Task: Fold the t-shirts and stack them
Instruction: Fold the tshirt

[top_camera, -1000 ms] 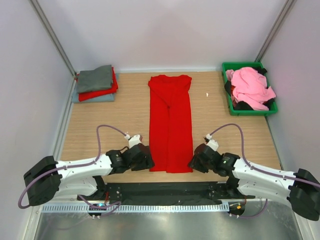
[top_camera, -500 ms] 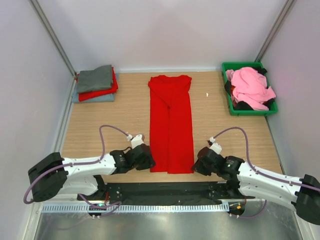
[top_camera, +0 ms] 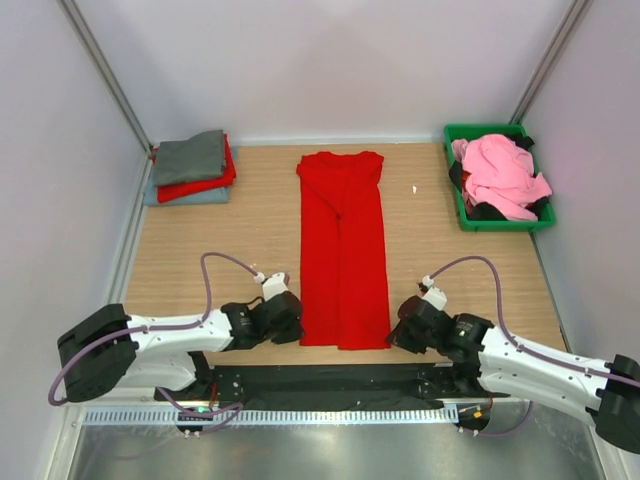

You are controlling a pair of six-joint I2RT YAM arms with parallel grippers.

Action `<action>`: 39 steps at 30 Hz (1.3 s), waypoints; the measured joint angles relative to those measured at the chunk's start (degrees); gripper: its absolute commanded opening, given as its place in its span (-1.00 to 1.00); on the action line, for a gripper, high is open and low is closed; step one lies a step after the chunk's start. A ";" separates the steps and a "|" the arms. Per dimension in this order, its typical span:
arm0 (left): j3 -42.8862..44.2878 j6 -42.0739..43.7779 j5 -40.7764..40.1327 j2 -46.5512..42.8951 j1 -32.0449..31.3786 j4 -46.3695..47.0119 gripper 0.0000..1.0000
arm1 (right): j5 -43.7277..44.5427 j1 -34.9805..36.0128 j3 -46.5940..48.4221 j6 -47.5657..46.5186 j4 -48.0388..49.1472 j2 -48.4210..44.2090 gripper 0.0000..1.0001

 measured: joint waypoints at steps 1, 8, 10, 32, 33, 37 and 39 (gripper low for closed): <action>-0.31 -0.20 0.09 -0.39 -0.07 0.02 -1.00 | 0.00 0.00 0.00 0.00 -0.42 -0.48 -0.98; -1.07 -1.60 0.13 -2.23 -2.08 -1.42 -1.00 | -0.20 1.03 0.00 0.17 -2.36 -2.40 -0.97; -0.74 -1.97 0.13 -2.89 -2.82 -3.23 -1.00 | -0.15 1.44 0.22 0.15 -3.30 -2.38 -0.97; 24.70 9.92 -1.22 2.45 5.07 -23.76 -1.00 | 9.46 -0.55 28.26 -11.32 -13.55 17.44 -0.97; 25.33 10.97 -0.83 3.17 6.40 -23.96 -1.00 | 9.75 -2.03 29.75 -12.76 -13.66 18.49 -0.97; 28.22 14.67 1.16 7.15 11.80 -24.92 -1.00 | 9.35 -9.46 33.31 -18.60 -13.09 22.29 -0.98; 29.83 16.41 2.21 9.22 14.19 -25.09 -1.00 | 8.50 -12.85 34.12 -21.27 -12.55 23.93 -0.98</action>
